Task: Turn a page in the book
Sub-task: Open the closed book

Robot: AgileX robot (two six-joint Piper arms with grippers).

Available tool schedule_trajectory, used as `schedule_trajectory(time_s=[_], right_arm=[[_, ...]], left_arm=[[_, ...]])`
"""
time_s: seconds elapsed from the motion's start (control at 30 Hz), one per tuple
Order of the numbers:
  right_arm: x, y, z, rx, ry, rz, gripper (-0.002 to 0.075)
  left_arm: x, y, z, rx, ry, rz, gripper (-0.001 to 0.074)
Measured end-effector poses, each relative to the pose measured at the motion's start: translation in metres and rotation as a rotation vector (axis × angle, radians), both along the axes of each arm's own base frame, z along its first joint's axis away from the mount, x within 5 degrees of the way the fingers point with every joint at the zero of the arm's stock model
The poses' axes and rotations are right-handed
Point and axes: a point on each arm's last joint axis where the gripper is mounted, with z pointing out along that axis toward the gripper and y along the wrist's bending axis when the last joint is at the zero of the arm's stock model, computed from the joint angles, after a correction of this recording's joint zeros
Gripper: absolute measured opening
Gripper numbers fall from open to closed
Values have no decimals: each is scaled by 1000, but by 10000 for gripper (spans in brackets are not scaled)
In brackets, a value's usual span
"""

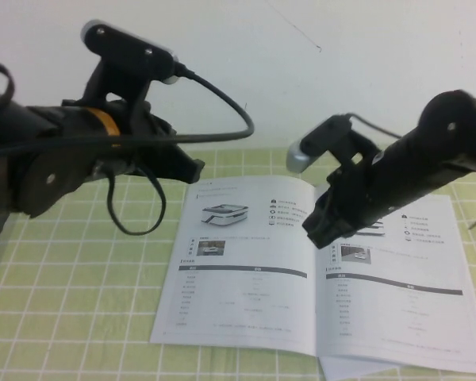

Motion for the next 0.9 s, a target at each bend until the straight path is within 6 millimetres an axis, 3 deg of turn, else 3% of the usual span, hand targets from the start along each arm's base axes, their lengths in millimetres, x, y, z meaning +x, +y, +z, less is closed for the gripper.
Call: schedule_trajectory(time_s=[0.17,0.27,0.4,0.67,0.9], right_arm=[[-39,-19,75,139,-299,-25,-3],[-69,-34,104,190,-433,-30,-3],[-111,-55,122,231,-533,-49,-3],[-185,-91,122,272,-654,-60,-3],[-215,-104,116,291,-705,-56,-3]], left_arm=[[-39,28,16,-60,-115,21,-4],[-64,43,20,-91,-144,41,-4],[-98,58,20,-112,-175,48,-4],[-150,79,5,-136,-215,52,-4],[-165,86,-24,-95,-109,69,-4]])
